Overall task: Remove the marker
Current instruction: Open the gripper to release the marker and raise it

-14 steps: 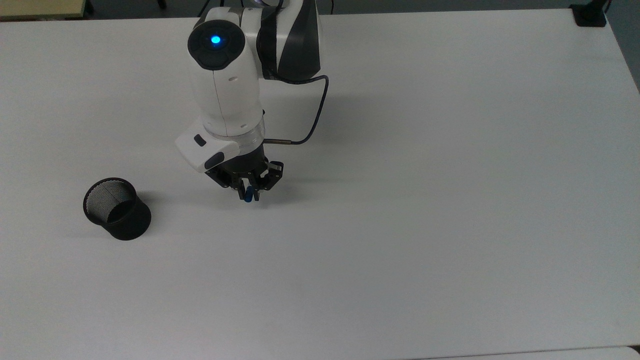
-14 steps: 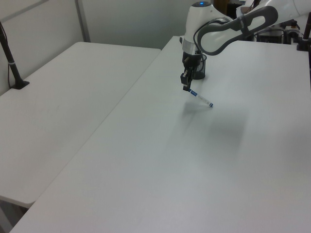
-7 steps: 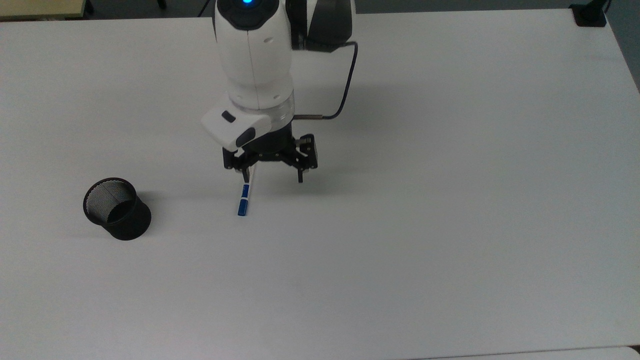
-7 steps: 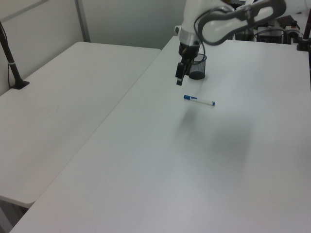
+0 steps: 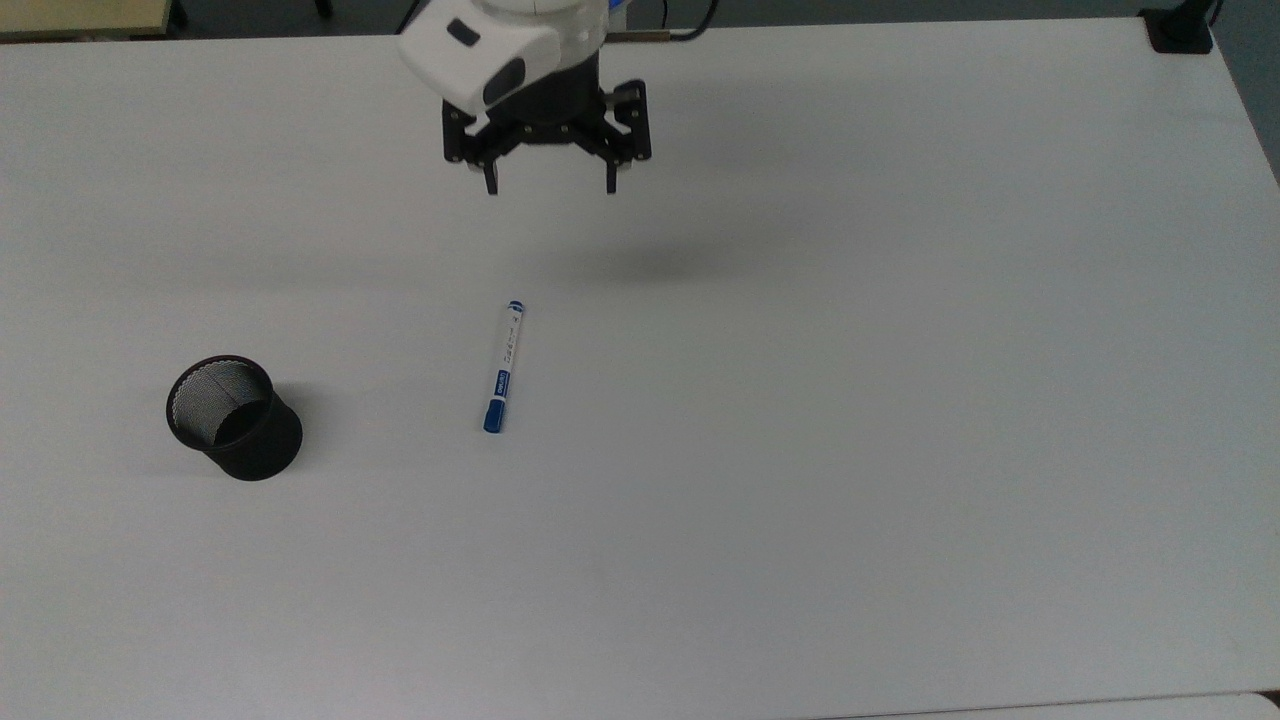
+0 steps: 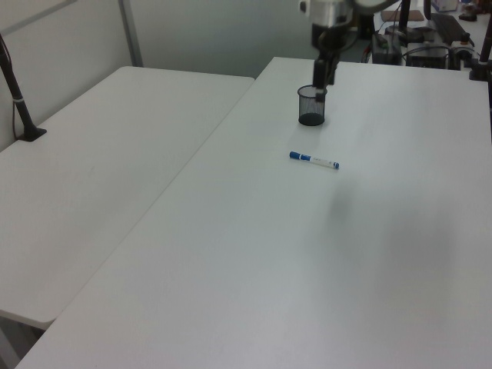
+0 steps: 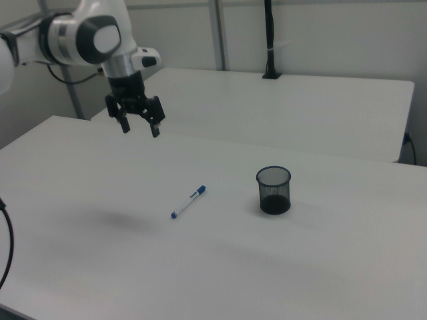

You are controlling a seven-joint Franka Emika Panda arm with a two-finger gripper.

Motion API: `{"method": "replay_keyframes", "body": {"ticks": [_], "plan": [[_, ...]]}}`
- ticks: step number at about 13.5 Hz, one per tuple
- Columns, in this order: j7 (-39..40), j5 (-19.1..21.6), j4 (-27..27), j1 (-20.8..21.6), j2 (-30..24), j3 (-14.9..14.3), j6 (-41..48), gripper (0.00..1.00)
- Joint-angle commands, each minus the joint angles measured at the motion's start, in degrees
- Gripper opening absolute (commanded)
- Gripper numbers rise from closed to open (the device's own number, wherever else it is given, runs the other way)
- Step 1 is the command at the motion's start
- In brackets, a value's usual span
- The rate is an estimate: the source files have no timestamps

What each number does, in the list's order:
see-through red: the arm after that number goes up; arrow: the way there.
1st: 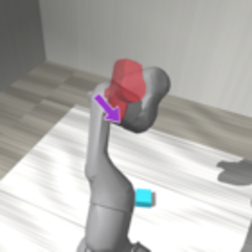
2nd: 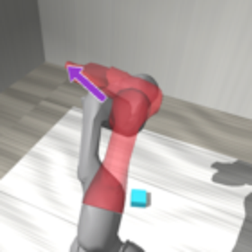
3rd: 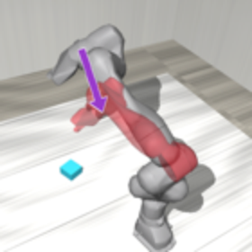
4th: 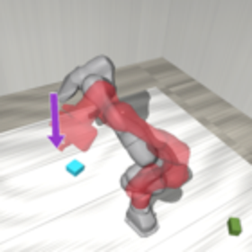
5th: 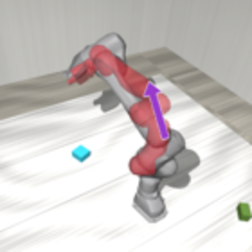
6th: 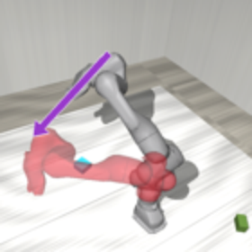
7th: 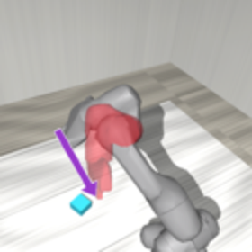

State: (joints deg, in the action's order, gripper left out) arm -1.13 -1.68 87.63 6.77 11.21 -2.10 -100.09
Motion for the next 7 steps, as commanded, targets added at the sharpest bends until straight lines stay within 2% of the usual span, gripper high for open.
{"method": "replay_keyframes", "body": {"ticks": [1,3,7], "plan": [[-0.62,-1.22,5.0,-0.17,-8.29,-0.54,5.33,1.0],[-0.54,-1.22,7.63,-0.26,-11.2,-0.63,5.34,1.0],[-0.54,-1.22,7.65,-0.88,-11.56,-0.8,5.6,1.0]]}}
